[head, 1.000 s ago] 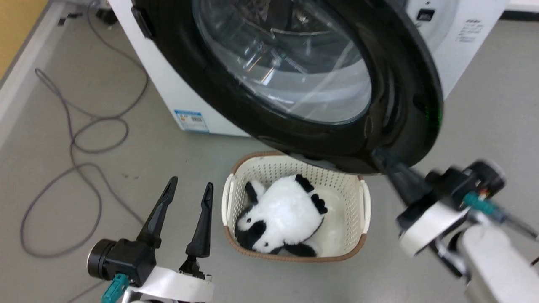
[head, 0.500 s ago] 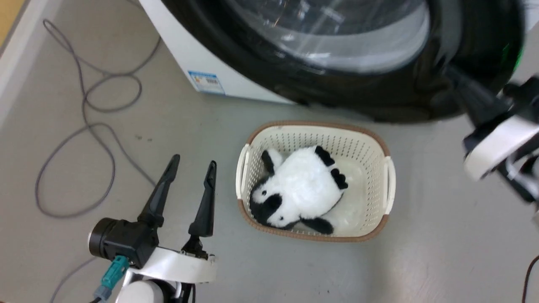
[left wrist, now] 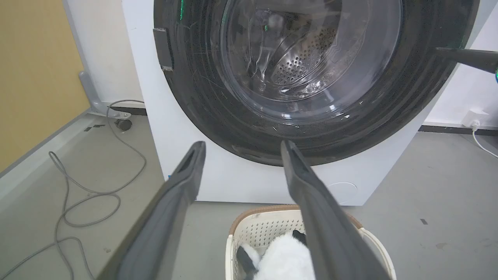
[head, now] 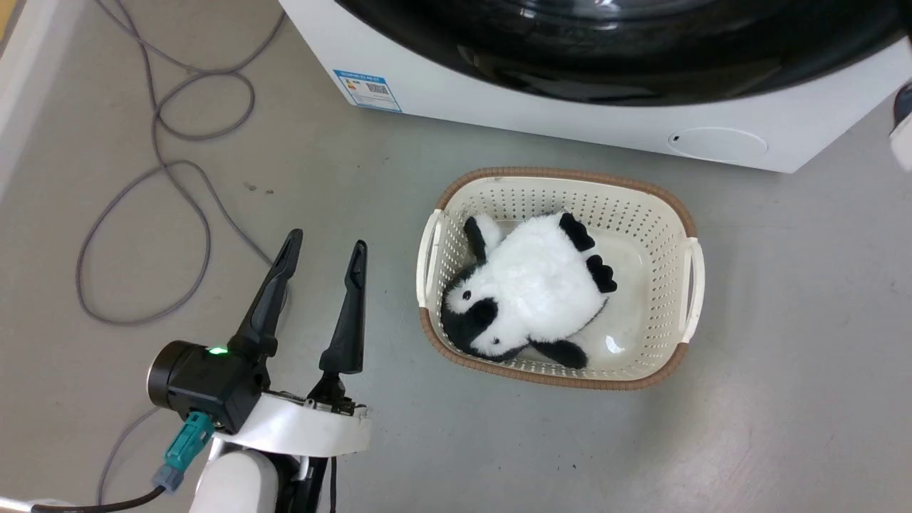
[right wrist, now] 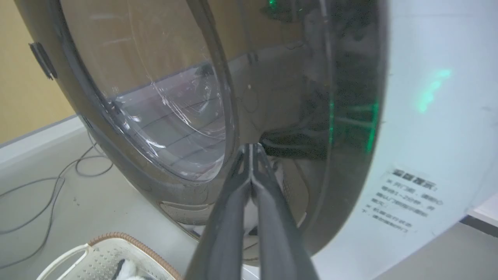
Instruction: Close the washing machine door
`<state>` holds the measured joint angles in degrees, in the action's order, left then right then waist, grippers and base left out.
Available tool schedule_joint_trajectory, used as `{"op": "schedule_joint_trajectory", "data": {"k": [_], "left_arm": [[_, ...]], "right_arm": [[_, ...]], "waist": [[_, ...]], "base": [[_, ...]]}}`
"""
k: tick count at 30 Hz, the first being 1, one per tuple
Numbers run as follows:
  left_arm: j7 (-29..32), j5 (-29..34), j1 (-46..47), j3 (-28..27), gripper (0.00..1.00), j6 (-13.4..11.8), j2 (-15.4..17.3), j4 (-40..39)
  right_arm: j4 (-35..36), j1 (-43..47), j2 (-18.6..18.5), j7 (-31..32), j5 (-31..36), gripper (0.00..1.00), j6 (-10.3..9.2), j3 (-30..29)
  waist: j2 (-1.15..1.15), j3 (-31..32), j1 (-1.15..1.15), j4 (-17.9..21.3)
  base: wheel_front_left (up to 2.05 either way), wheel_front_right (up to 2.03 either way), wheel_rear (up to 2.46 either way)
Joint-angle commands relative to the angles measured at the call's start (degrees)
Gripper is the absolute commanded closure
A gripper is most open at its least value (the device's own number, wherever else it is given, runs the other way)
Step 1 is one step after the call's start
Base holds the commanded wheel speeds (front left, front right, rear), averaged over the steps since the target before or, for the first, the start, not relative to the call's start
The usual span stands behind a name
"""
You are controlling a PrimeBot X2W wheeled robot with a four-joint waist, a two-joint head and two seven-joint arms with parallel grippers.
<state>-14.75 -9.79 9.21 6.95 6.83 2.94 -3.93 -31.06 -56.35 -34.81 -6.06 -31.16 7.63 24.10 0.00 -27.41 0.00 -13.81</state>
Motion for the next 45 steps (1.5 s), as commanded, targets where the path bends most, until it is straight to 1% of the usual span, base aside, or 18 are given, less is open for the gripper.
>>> {"op": "schedule_joint_trajectory", "data": {"k": [1,7,15,21,23,26,28,29,30,34,36,38,40,45], "left_arm": [[-0.25,-0.35,0.70,0.14,0.00,-0.37,-0.05,-0.33],[-0.25,-0.54,0.87,0.50,0.00,-0.60,-0.05,-0.14],[-0.25,-0.34,0.52,0.77,0.00,-0.65,-0.06,0.11],[-0.25,-0.07,-1.42,-0.24,0.00,-0.54,-0.06,0.89],[-0.25,-0.09,-2.40,-0.69,0.00,-0.47,-0.06,1.52],[-0.25,-0.56,-3.62,-1.92,0.00,-0.44,-0.06,1.99],[-0.25,-0.22,-4.30,-2.44,0.00,-0.39,-0.06,2.34],[-0.25,-0.02,-4.66,-2.67,0.00,-0.37,-0.06,2.54],[-0.25,0.37,-5.48,-3.56,0.00,-0.40,-0.06,2.85],[-0.25,1.12,-7.05,-4.43,0.00,-0.64,-0.06,3.08],[-0.25,1.39,-7.85,-4.63,0.00,-0.72,-0.06,3.34],[-0.25,1.50,-8.45,-4.83,0.00,-0.68,-0.06,3.64],[-0.25,1.48,-8.86,-4.84,0.00,-0.53,-0.06,3.94],[-0.25,1.64,-10.19,-5.27,0.00,-0.35,-0.06,4.98]], "right_arm": [[-1.31,-2.14,0.16,-0.68,-1.39,1.00,-0.14,-1.41],[-3.96,-3.90,0.04,-1.68,-1.53,1.00,-0.14,-0.46],[-6.33,-2.92,0.05,-3.51,-2.73,1.00,-0.14,1.16],[-4.83,3.63,-0.11,-6.39,-4.31,1.00,-0.14,3.92],[-3.57,6.39,-0.42,-7.44,-2.89,1.00,-0.14,4.51],[-0.37,11.24,0.96,-8.43,-2.93,1.00,-0.14,3.17],[2.24,14.73,1.77,-8.74,-1.59,1.00,-0.14,1.65],[3.66,16.64,2.57,-8.82,-1.19,1.00,-0.14,0.31],[9.03,22.35,5.43,-8.90,0.96,1.00,-0.14,-4.78],[15.93,30.77,11.00,-8.92,6.32,1.00,-0.14,-11.70],[18.58,34.75,13.99,-8.92,8.90,1.00,-0.14,-14.56],[20.64,38.37,16.62,-8.93,12.84,1.00,-0.14,-17.33],[22.46,41.63,20.31,-8.93,15.06,1.00,-0.14,-20.94],[27.07,48.27,27.53,-8.93,22.41,1.00,-0.14,-26.21]], "waist": [[0.00,-0.26,0.00,-0.11],[0.00,-0.29,0.00,-0.20],[0.00,1.53,0.00,0.15],[0.00,6.85,0.00,1.74],[0.00,9.01,0.00,2.68],[0.00,11.83,0.00,4.33],[0.00,13.67,0.00,5.41],[0.00,14.47,0.00,5.93],[0.00,16.26,0.00,7.46],[0.00,18.51,0.00,9.47],[0.00,19.44,0.00,10.18],[0.00,20.15,0.00,10.72],[0.00,20.71,0.00,11.00],[0.00,21.58,0.00,11.70]], "base": [[0.00,0.00,0.00],[0.00,0.00,0.00],[0.00,0.00,0.00],[0.00,0.00,0.00],[0.00,0.00,0.00],[0.00,0.00,0.00],[0.00,0.00,0.00],[0.00,0.00,0.00],[0.00,0.00,0.00],[0.00,0.00,0.00],[0.00,0.00,0.00],[0.00,0.00,0.00],[0.00,0.00,0.00],[0.00,0.00,0.00]]}}
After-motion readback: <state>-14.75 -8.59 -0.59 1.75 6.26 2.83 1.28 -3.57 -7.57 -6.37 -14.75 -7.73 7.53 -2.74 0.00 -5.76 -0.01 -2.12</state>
